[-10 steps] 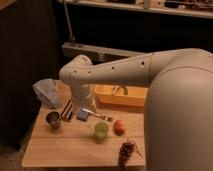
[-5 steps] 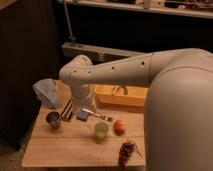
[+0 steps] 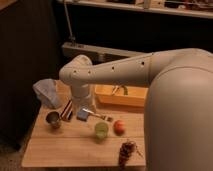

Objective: Place apple in plastic cup

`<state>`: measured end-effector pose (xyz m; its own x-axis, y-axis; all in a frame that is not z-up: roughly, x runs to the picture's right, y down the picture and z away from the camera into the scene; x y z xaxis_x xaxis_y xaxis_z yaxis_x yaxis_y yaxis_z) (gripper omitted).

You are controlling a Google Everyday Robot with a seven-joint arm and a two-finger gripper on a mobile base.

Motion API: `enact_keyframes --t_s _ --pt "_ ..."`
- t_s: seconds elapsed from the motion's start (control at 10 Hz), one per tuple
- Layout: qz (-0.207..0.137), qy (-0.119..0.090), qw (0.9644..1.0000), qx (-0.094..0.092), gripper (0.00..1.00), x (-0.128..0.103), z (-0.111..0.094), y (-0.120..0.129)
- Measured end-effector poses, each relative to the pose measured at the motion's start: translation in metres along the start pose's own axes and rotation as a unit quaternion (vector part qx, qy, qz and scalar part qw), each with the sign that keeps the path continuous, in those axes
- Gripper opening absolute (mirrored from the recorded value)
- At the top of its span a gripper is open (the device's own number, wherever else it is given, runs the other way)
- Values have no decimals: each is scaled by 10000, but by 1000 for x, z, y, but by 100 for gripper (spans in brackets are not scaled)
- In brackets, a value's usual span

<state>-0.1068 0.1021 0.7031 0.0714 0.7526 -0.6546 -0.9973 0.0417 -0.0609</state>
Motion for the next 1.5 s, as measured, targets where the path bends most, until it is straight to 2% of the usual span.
enact_keyframes --t_s 0.6,0.8,0.9,1.1,1.3,1.5 --pt "0 0 10000 0 65 0 0 0" --pt "-31 0 10000 -56 65 -2 1 -2" --pt "-47 -46 9999 -145 65 -7 1 -4" --pt "-46 -242 9991 -355 65 -29 -6 -18" --pt "-5 -597 9967 -558 65 -66 -25 -53" --pt "92 -1008 9927 -654 65 -97 -64 -90"
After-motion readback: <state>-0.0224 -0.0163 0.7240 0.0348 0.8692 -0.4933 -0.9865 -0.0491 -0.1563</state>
